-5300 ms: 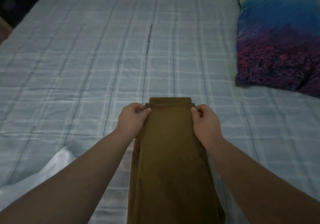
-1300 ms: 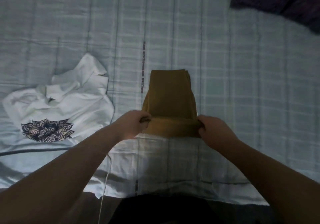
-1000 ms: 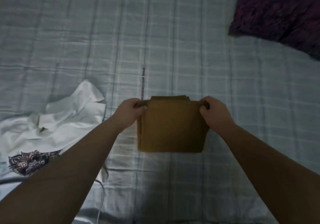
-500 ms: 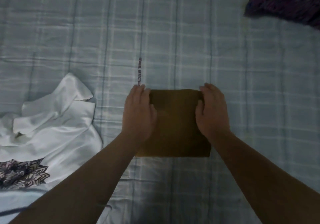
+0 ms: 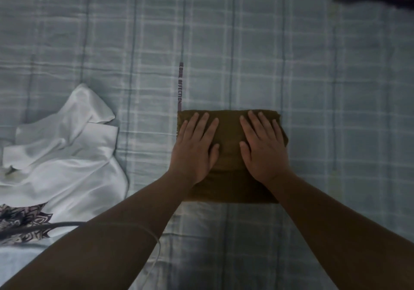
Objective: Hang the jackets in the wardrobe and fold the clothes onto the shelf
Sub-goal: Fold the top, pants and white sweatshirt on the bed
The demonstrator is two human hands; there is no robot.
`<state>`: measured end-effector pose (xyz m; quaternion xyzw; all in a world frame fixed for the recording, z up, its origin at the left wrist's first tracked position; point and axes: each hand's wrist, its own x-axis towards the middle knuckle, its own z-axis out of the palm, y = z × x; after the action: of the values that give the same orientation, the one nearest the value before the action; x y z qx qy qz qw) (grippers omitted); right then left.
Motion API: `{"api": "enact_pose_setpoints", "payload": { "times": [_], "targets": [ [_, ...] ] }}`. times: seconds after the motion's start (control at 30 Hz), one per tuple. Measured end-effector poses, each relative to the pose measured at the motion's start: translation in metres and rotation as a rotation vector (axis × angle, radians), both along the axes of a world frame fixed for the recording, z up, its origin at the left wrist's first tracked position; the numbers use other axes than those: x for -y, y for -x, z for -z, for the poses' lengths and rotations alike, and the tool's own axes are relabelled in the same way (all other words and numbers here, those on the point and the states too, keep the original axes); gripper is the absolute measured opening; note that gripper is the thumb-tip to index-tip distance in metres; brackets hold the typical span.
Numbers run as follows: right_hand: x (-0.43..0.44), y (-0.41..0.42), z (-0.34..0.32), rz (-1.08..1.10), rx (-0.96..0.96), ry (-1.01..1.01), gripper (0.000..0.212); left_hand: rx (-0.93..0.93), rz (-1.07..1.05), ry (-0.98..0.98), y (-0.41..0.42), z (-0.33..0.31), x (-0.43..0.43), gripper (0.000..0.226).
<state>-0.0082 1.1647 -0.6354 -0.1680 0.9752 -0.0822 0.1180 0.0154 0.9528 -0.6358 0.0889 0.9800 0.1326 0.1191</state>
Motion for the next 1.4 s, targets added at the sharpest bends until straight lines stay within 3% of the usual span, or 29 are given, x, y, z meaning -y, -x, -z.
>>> {"api": "enact_pose_setpoints", "payload": {
  "times": [0.4,0.63,0.77,0.9,1.4],
  "targets": [
    [0.001,-0.001,-0.017,0.002,0.018,-0.02,0.061,-0.002,0.0,0.046,-0.002,-0.017,-0.003,0.064],
    [-0.011,-0.056,-0.05,-0.18,0.005,0.073,0.064,-0.082,0.19,-0.091,-0.054,-0.042,0.011,0.068],
    [-0.024,-0.102,-0.05,-0.313,0.13,-0.036,0.076,0.027,0.385,0.036,-0.097,-0.037,0.021,0.08],
    [-0.029,-0.119,-0.048,-0.331,0.227,-0.16,0.082,0.121,0.428,0.158,-0.107,-0.028,0.029,0.093],
    [-0.002,-0.106,-0.037,-0.166,0.176,-0.275,0.067,0.132,0.323,0.274,-0.092,-0.034,0.011,0.067]
  ]
}}
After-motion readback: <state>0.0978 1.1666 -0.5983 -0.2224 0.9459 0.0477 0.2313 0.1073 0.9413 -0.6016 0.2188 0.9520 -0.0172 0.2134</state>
